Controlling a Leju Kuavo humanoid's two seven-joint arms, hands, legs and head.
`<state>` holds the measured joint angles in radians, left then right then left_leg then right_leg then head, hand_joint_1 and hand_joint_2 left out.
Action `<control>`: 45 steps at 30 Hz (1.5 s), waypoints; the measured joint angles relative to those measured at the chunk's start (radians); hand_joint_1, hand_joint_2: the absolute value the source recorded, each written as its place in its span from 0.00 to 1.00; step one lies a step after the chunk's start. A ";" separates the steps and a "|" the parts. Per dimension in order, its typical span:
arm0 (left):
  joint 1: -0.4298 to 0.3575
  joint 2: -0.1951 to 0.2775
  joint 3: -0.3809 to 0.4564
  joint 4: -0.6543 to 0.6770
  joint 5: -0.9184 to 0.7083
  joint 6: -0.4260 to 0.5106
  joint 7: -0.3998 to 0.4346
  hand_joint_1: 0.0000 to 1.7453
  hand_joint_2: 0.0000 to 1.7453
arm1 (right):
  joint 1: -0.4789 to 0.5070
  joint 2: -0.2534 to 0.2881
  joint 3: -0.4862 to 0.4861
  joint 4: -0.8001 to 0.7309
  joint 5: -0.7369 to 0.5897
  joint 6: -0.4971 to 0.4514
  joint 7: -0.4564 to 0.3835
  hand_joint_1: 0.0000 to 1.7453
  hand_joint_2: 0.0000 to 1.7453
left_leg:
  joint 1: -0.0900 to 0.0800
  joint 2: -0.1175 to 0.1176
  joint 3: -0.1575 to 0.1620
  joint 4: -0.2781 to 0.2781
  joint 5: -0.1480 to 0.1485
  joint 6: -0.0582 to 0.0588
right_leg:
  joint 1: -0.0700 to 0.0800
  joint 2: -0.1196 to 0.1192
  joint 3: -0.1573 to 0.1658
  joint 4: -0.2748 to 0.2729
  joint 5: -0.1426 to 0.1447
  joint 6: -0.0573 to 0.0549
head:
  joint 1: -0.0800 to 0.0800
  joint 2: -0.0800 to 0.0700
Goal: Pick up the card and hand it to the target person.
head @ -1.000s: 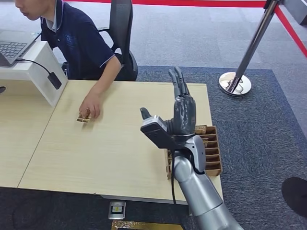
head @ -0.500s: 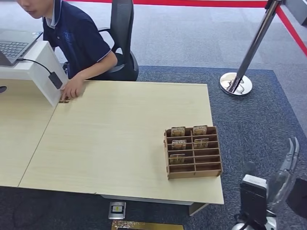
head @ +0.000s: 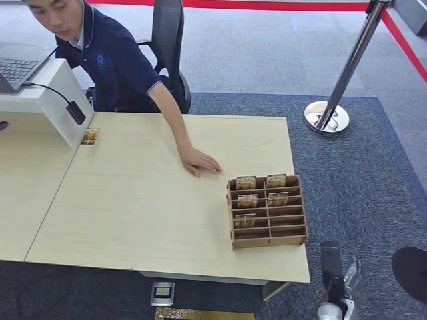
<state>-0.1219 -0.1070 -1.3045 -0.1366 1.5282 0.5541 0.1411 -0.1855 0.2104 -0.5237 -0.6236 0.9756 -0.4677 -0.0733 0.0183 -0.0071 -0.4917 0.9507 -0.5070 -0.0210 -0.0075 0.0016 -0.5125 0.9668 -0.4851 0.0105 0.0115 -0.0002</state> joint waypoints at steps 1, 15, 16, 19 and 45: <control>0.001 -0.012 0.035 0.000 0.000 0.050 0.011 0.00 0.00 | -0.031 0.004 0.004 0.062 0.039 0.044 0.075 0.00 0.50 | 0.000 0.001 0.001 0.000 0.000 0.000 | 0.000 0.001 0.000 0.000 0.000 -0.001 | 0.000 0.000; -0.015 -0.079 0.148 0.057 -0.004 0.149 0.067 0.00 1.00 | -0.190 0.037 0.051 0.299 0.188 0.342 0.444 0.00 0.00 | 0.028 0.062 0.071 -0.010 -0.037 -0.009 | 0.029 0.083 0.040 -0.003 -0.001 -0.036 | 0.002 0.000; -0.020 -0.079 0.147 0.057 -0.003 0.149 0.049 0.00 1.00 | -0.192 0.037 0.051 0.302 0.186 0.344 0.442 0.00 0.00 | 0.028 0.060 0.073 -0.010 -0.036 -0.007 | 0.029 0.085 0.041 -0.002 -0.001 -0.038 | 0.002 0.000; -0.038 -0.079 0.148 0.048 -0.001 0.148 -0.005 0.00 1.00 | -0.195 0.036 0.050 0.305 0.168 0.342 0.422 0.00 0.00 | 0.027 0.058 0.071 -0.011 -0.031 0.003 | 0.030 0.088 0.038 -0.002 0.002 -0.043 | 0.001 0.000; 0.001 -0.022 0.091 0.021 -0.031 -0.064 -0.103 0.00 1.00 | 0.101 -0.015 -0.044 0.422 0.049 0.247 0.362 0.00 0.00 | 0.013 0.008 0.053 -0.022 -0.027 -0.025 | 0.016 0.049 0.032 -0.001 -0.021 -0.033 | -0.002 0.000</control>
<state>-0.1212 -0.1290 -1.2132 -0.1152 1.4974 0.4900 0.0378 -0.0848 0.1957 -0.5680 -0.2011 1.0248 -0.2212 0.2884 0.0308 0.0010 -0.4386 0.9288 -0.5336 -0.0460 0.0083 0.0509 -0.4804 0.9660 -0.5065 -0.0222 0.0093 -0.0004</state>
